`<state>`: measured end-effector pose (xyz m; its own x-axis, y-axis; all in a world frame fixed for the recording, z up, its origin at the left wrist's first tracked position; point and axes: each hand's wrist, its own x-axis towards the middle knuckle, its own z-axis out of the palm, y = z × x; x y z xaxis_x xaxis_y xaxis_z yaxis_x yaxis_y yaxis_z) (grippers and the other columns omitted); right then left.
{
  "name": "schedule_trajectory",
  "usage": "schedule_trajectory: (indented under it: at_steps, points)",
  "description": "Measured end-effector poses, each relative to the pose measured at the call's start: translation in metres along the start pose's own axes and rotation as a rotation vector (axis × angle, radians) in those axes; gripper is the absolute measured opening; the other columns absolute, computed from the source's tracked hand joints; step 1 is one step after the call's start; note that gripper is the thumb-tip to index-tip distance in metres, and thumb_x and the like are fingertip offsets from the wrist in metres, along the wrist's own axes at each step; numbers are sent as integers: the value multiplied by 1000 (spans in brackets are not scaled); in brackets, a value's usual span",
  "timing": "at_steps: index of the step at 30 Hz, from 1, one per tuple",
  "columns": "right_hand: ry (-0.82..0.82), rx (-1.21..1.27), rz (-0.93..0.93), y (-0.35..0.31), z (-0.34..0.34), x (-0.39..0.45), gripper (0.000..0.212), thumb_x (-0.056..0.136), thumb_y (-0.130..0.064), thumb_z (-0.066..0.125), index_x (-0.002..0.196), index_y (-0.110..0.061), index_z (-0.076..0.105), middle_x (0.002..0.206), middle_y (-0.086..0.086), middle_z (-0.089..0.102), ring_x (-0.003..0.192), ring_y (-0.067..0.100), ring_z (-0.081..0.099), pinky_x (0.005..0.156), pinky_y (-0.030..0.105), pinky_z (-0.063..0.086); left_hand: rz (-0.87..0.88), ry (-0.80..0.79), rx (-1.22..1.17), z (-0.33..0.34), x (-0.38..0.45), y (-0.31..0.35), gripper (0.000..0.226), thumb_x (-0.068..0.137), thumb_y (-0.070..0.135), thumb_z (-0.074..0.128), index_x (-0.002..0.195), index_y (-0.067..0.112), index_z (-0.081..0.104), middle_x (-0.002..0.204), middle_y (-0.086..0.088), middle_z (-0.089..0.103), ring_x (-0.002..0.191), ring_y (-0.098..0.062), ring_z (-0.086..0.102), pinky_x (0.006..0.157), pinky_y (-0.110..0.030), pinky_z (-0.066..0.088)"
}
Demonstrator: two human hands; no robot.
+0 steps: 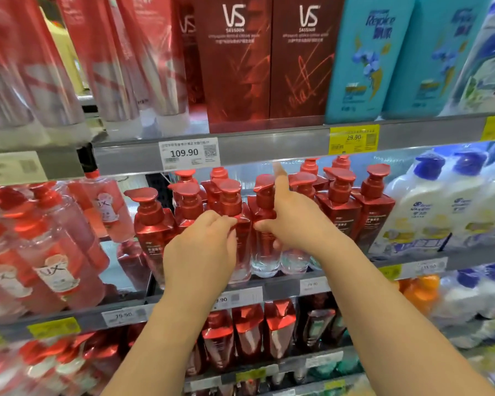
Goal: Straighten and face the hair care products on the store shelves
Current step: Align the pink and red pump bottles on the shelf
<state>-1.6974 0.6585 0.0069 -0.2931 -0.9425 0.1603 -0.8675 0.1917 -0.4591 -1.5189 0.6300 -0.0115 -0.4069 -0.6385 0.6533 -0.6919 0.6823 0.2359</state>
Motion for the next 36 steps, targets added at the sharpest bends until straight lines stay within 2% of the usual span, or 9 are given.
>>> schedule_trajectory:
  at_steps: [2, 15, 18, 22, 26, 28, 30, 33, 36]
  points:
    - [7, 0, 3, 0, -2, -3, 115, 87, -35, 76, 156, -26, -16, 84, -3, 68, 41, 7, 62, 42, 9, 38, 10, -1, -28, 0, 0, -3, 16, 80, 14, 79, 96, 17, 79, 82, 3, 69, 62, -25, 67, 46, -28, 46]
    - [-38, -66, 64, -1, -14, -7, 121, 87, -43, 75, 154, -28, -25, 71, -5, 61, 61, 7, 60, 49, 22, 38, 26, -59, -193, -5, 0, -23, 25, 92, 31, 66, 116, 29, 72, 111, 12, 71, 93, -16, 69, 73, -31, 53]
    - [-7, -60, 105, -9, -13, -17, 119, 87, -44, 75, 156, -29, -21, 82, -2, 70, 71, 16, 68, 59, 31, 50, -33, 16, -362, -15, -3, -38, 19, 89, 28, 71, 107, 28, 75, 101, 13, 71, 81, -6, 64, 75, -24, 52]
    - [325, -124, 192, -27, -12, -35, 89, 85, -52, 71, 156, -31, 22, 124, 1, 70, 113, 33, 64, 83, 42, 51, -175, 249, -466, -31, -10, -67, 10, 85, 37, 70, 94, 35, 68, 83, 20, 56, 75, 4, 53, 70, -7, 37]
    - [714, 68, 94, -54, -7, -43, 31, 87, -36, 71, 117, -28, 65, 84, -9, 64, 89, 24, 65, 70, 35, 46, -400, 288, -425, -30, -15, -103, 41, 75, 62, 67, 105, 38, 53, 95, 21, 45, 76, -2, 50, 69, -13, 35]
    - [600, 151, -1, -67, 1, -40, 23, 86, -33, 73, 109, -29, 69, 82, -11, 63, 86, 18, 63, 75, 36, 50, -484, 142, -423, -23, -13, -121, 68, 66, 73, 69, 119, 36, 50, 111, 18, 48, 93, -1, 50, 82, -22, 40]
    - [410, 101, -96, -81, 14, -36, 31, 87, -38, 73, 117, -30, 68, 106, -9, 69, 102, 17, 64, 88, 37, 51, -540, -69, -564, -17, -7, -131, 88, 54, 81, 73, 127, 40, 46, 118, 20, 55, 106, -2, 54, 92, -30, 44]
    - [294, -35, -128, -93, 36, -28, 50, 89, -50, 68, 134, -33, 56, 132, -9, 65, 117, 19, 63, 85, 36, 50, -530, -232, -716, -7, 1, -143, 73, 43, 81, 79, 107, 59, 51, 101, 30, 69, 96, 9, 65, 84, -22, 49]
    - [200, -98, -62, -99, 50, -17, 66, 90, -57, 63, 144, -27, 41, 123, -2, 70, 109, 28, 66, 68, 36, 42, -469, -290, -765, -2, 6, -153, 68, 44, 79, 82, 103, 63, 52, 102, 34, 69, 93, 10, 66, 80, -22, 50]
